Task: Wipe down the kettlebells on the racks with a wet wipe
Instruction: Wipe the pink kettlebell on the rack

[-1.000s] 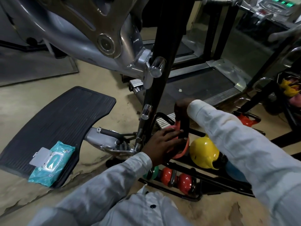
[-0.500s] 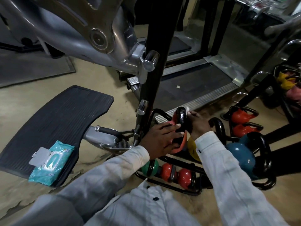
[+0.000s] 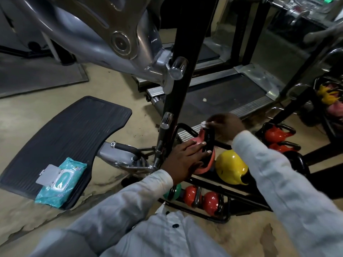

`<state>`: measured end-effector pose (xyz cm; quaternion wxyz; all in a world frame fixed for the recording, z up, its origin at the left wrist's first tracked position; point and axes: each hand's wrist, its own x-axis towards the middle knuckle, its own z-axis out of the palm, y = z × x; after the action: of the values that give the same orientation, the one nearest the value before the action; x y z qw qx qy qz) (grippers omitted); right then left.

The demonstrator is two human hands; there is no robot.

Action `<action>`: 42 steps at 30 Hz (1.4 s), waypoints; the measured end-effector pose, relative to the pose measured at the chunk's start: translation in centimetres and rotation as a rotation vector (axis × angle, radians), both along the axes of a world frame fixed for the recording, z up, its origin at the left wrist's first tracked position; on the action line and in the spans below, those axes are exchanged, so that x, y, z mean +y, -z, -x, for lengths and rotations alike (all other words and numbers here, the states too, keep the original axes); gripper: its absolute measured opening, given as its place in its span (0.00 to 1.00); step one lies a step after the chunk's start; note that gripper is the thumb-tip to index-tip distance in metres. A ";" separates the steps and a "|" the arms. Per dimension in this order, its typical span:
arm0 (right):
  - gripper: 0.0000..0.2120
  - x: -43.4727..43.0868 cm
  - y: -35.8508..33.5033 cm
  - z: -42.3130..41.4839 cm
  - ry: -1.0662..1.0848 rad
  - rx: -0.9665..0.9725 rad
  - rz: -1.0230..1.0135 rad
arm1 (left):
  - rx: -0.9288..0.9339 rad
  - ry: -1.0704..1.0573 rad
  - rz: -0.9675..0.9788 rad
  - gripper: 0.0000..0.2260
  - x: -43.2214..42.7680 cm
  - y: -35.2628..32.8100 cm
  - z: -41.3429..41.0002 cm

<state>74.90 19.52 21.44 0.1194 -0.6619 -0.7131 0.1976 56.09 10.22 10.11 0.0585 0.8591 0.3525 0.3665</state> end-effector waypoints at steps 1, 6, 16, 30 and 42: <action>0.11 0.9 -0.8 0.9 -0.095 -0.174 0.034 | 0.008 -0.006 0.004 0.17 0.1 0.1 0.0; 0.19 3.3 -2.7 6.5 -0.405 -0.918 0.219 | 0.052 0.009 0.009 0.18 0.7 0.9 0.0; 0.10 -2.4 -1.5 1.0 -0.309 -0.409 -0.151 | 0.031 -0.022 0.050 0.17 0.0 0.4 0.2; 0.08 -7.6 6.7 1.1 0.584 1.582 0.294 | 0.088 -0.073 0.053 0.20 -3.0 -0.4 -0.2; 0.16 -1.5 0.1 3.7 -0.165 -0.590 -0.108 | 0.292 0.040 0.148 0.32 -3.1 1.3 0.7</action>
<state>71.20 17.99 21.30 -0.0742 -0.6233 -0.7778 -0.0323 55.39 7.15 8.79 0.0769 0.9033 0.3662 0.2097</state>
